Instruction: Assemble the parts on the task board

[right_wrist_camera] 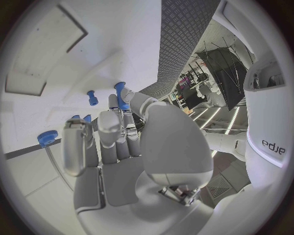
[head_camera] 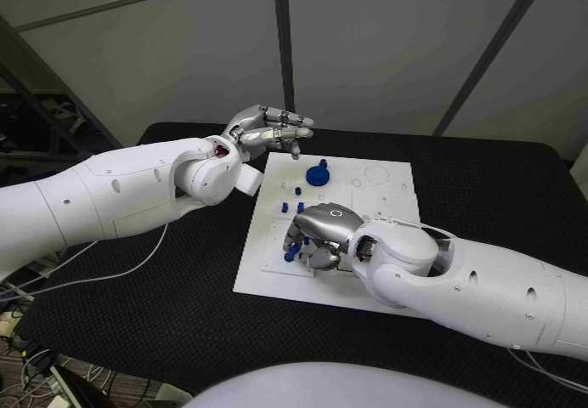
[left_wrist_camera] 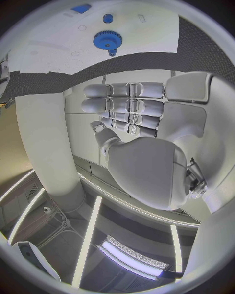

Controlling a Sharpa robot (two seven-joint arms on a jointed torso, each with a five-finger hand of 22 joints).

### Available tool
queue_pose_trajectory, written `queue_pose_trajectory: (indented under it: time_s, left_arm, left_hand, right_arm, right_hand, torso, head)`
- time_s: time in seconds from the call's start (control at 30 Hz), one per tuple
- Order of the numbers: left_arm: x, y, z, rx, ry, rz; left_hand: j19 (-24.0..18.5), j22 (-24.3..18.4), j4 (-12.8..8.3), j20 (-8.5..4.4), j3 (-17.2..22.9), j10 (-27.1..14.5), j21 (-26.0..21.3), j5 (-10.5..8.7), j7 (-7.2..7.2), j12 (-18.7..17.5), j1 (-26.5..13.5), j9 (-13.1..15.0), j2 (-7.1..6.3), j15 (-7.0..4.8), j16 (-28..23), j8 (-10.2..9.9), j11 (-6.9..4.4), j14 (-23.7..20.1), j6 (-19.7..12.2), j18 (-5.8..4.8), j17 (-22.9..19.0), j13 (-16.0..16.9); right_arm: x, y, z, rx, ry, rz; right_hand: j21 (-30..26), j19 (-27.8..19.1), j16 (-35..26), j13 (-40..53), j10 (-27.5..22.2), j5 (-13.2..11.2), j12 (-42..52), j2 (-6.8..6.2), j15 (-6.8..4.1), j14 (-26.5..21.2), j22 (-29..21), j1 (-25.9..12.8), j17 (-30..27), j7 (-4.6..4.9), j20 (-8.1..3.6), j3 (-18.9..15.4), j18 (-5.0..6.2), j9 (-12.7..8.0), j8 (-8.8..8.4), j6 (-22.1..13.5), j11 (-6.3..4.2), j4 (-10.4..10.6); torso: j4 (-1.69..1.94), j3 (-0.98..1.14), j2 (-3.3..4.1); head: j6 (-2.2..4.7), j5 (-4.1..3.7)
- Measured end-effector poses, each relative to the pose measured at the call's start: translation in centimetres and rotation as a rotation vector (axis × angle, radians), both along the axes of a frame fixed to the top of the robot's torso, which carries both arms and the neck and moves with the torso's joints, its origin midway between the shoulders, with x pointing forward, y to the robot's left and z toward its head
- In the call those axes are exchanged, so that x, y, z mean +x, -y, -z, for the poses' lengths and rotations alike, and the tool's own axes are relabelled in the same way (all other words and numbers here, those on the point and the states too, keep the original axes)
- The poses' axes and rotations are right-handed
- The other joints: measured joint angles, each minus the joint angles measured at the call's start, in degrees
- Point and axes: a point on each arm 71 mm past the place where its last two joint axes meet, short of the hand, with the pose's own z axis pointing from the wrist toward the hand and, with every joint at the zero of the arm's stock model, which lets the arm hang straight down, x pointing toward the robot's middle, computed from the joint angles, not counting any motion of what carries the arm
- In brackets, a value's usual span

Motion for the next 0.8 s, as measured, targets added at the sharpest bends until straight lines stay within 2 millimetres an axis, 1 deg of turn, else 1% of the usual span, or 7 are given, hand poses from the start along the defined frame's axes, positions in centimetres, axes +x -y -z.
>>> queue_pose_trajectory:
  time_s: [0.37, 0.47, 0.53, 0.63, 0.67, 0.77, 0.8]
  left_arm:
    - [0.0, 0.0, 0.0, 0.000, -0.001, 0.000]
    - [0.0, 0.0, 0.0, 0.000, -0.001, 0.001]
    - [0.0, 0.0, 0.0, 0.000, -0.001, 0.001]
    - [0.0, 0.0, 0.0, 0.000, -0.001, 0.001]
    - [0.0, 0.0, 0.0, 0.000, -0.001, 0.001]
    - [0.0, 0.0, 0.0, 0.000, -0.002, 0.001]
    - [0.0, 0.0, 0.0, 0.000, -0.002, 0.001]
  left_hand:
    - [0.00, 0.00, 0.00, 0.00, 0.00, 0.00, 0.00, 0.00, 0.00, 0.00, 0.00, 0.00, 0.00, 0.00, 0.00, 0.00, 0.00, 0.00, 0.00, 0.00, -0.05, 0.00]
    - [0.00, -0.07, 0.16, 0.00, -0.16, 0.00, 0.00, 0.00, 0.00, 0.00, 0.00, 0.00, 0.00, 0.00, 0.00, 0.00, 0.00, 0.00, 0.00, 0.00, -0.05, 0.00]
    - [0.00, -0.07, 0.16, 0.00, -0.16, 0.00, 0.00, 0.00, 0.00, 0.00, 0.00, 0.00, 0.00, 0.00, 0.00, 0.00, 0.00, 0.00, 0.00, 0.00, -0.05, 0.00]
    - [0.00, -0.07, 0.16, 0.00, -0.16, 0.00, 0.00, 0.00, 0.00, 0.00, 0.00, 0.00, 0.00, 0.00, 0.00, 0.00, 0.00, 0.00, 0.00, 0.00, -0.04, 0.00]
    - [0.00, -0.07, 0.16, 0.00, -0.16, 0.00, 0.00, 0.00, 0.00, 0.00, 0.00, 0.00, 0.00, 0.00, 0.00, 0.00, 0.00, 0.00, 0.00, 0.00, -0.04, 0.00]
    - [0.00, -0.07, 0.16, 0.00, -0.16, 0.00, -0.22, 0.00, 0.00, 0.00, 0.00, 0.01, 0.00, 0.00, 0.00, 0.00, 0.00, 0.00, 0.00, 0.00, -0.04, 0.00]
    - [0.00, -0.07, 0.16, 0.00, -0.16, 0.00, -0.22, 0.00, 0.00, 0.00, 0.00, 0.01, 0.00, 0.00, 0.00, 0.00, 0.00, 0.00, 0.00, 0.00, -0.04, 0.00]
  right_arm:
    - [-0.2, -0.5, 0.0, -0.016, 0.009, -0.007]
    - [-0.2, -0.7, 0.0, -0.023, 0.010, -0.009]
    - [-0.3, -0.8, 0.1, -0.026, 0.010, -0.012]
    - [-0.5, -0.9, 0.3, -0.031, 0.008, -0.019]
    - [-0.6, -1.0, 0.4, -0.032, 0.007, -0.021]
    - [-0.7, -1.0, 0.7, -0.034, 0.002, -0.023]
    - [-0.7, -1.0, 0.8, -0.034, 0.001, -0.023]
  right_hand:
    - [0.00, 0.00, -0.28, 0.11, 0.31, -0.01, -0.01, -0.06, 0.00, 0.00, 0.00, -0.05, -0.17, 0.14, 0.00, -0.06, 0.00, -0.01, -0.23, 0.14, -0.31, 0.06]
    - [-0.47, 0.00, -0.61, 0.07, 0.38, -0.01, -0.45, -0.02, 0.00, 0.00, 0.04, -0.09, -0.95, 0.72, 0.00, -0.26, 0.00, 0.00, -0.31, -0.42, -0.39, -0.06]
    - [-0.70, 0.00, -0.82, -0.08, -1.02, -0.01, -0.79, 0.23, 0.24, -0.23, 0.04, -0.45, -1.20, 1.16, 0.00, -0.48, 0.00, 0.08, -0.98, -1.33, 0.13, 0.17]
    - [-1.45, 0.04, -0.83, -0.86, -4.81, 0.05, -0.95, -0.80, 0.66, -0.61, 0.04, -2.53, -1.50, 1.73, 0.04, -1.02, 0.00, -0.29, -1.55, -3.64, 1.06, 0.74]
    - [-1.79, 0.20, -0.82, -1.23, -5.87, 0.05, -0.97, -1.36, 1.04, -0.59, 0.04, -3.04, -1.59, 1.95, 0.27, -1.33, 0.01, -0.53, -1.54, -4.22, 1.27, 0.85]
    - [-2.00, 0.01, -0.82, -1.45, -7.33, 0.05, -1.11, -2.44, 1.26, -0.61, 0.04, -3.78, -1.71, 2.11, 0.66, -1.72, 0.00, -0.92, -1.51, -5.23, 1.77, 1.09]
    - [-2.05, 0.01, -0.82, -1.46, -7.60, 0.05, -1.11, -2.78, 1.26, -0.61, 0.04, -3.84, -1.71, 1.94, 0.66, -1.91, 0.01, -0.98, -1.49, -5.40, 1.87, 1.05]
  torso:
    - [0.00, -0.01, -0.02]
    - [0.00, -0.03, -0.01]
    - [0.01, -0.03, -0.01]
    - [0.04, -0.04, -0.01]
    - [0.04, -0.04, -0.01]
    - [0.04, -0.06, -0.02]
    - [0.04, -0.06, -0.02]
  head:
    - [-0.03, -0.05]
    - [-0.05, -0.08]
    - [-0.09, -0.09]
    - [-0.16, -0.07]
    - [-0.16, -0.05]
    - [-0.16, -0.01]
    - [-0.10, 0.00]
